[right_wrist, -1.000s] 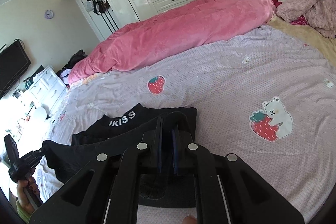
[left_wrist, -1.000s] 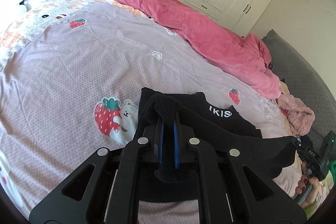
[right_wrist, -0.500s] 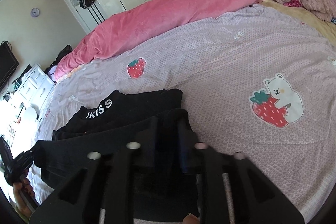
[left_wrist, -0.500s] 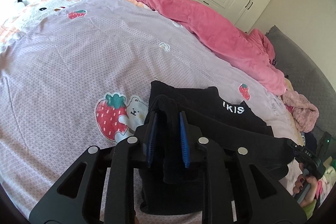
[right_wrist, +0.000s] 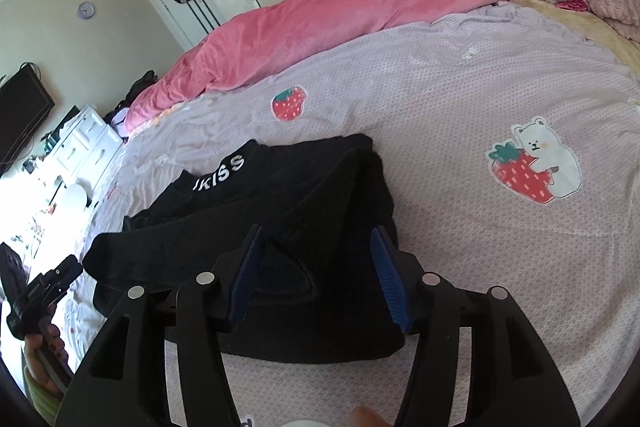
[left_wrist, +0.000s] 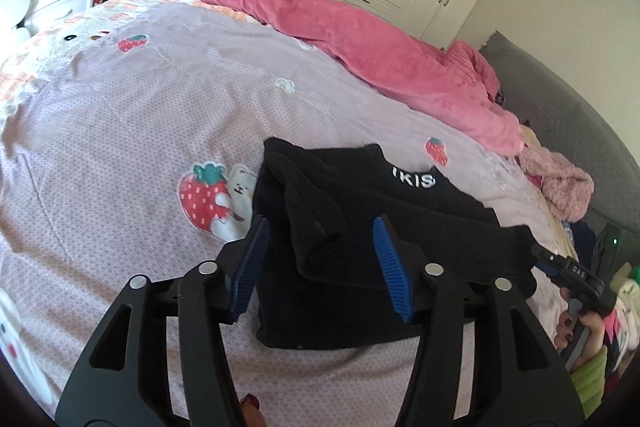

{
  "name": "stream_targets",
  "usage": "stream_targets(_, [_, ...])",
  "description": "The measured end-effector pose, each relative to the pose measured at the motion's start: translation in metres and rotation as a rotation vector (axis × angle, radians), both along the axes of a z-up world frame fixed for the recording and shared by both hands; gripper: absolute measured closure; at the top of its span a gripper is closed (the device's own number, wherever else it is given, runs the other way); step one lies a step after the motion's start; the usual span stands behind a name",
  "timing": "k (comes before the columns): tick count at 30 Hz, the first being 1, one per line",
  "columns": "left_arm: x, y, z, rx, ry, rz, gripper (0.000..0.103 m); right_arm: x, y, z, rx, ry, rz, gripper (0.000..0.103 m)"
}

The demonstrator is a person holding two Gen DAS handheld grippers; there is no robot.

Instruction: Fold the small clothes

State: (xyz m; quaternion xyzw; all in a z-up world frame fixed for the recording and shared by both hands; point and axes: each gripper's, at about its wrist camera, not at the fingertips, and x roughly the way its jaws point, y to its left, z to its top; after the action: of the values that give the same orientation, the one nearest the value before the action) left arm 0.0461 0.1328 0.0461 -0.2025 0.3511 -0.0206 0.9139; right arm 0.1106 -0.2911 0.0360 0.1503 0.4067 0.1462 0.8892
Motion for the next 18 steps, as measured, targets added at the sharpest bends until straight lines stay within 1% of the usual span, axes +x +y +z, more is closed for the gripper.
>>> stream_targets(3, [0.003, -0.007, -0.010, -0.020, 0.029, -0.029, 0.052, 0.001, 0.006, -0.002, 0.002, 0.010, 0.026, 0.049])
stream_targets(6, [0.008, -0.014, -0.019, 0.002, 0.058, -0.039, 0.052, 0.001, 0.011, -0.006, -0.005, 0.027, 0.045, 0.047])
stream_targets(9, [0.011, -0.019, -0.024, 0.012, 0.063, -0.039, 0.052, 0.003, 0.015, -0.012, -0.014, 0.043, 0.051, 0.047])
stream_targets(11, [0.014, -0.023, -0.026, 0.027, 0.064, -0.044, 0.055, 0.004, 0.017, -0.015, -0.008, 0.049, 0.059, 0.047])
stream_targets(12, [0.015, -0.024, -0.027, 0.031, 0.068, -0.046, 0.061, 0.005, 0.018, -0.017, -0.007, 0.052, 0.061, 0.048])
stream_targets(13, [0.017, -0.025, -0.030, 0.032, 0.072, -0.045, 0.071, 0.006, 0.019, -0.018, -0.007, 0.054, 0.064, 0.056])
stream_targets(14, [0.018, -0.025, -0.030, 0.036, 0.074, -0.039, 0.076, 0.006, 0.019, -0.019, -0.008, 0.056, 0.064, 0.062])
stream_targets(16, [0.021, -0.024, -0.030, 0.060, 0.076, -0.016, 0.101, 0.008, 0.020, -0.022, -0.018, 0.059, 0.053, 0.081])
stream_targets(17, [0.022, -0.022, -0.029, 0.060, 0.071, -0.008, 0.101, 0.009, 0.019, -0.023, -0.020, 0.061, 0.050, 0.089])
stream_targets(18, [0.022, -0.020, -0.028, 0.044, 0.062, -0.004, 0.101, 0.010, 0.018, -0.023, -0.008, 0.062, 0.050, 0.096])
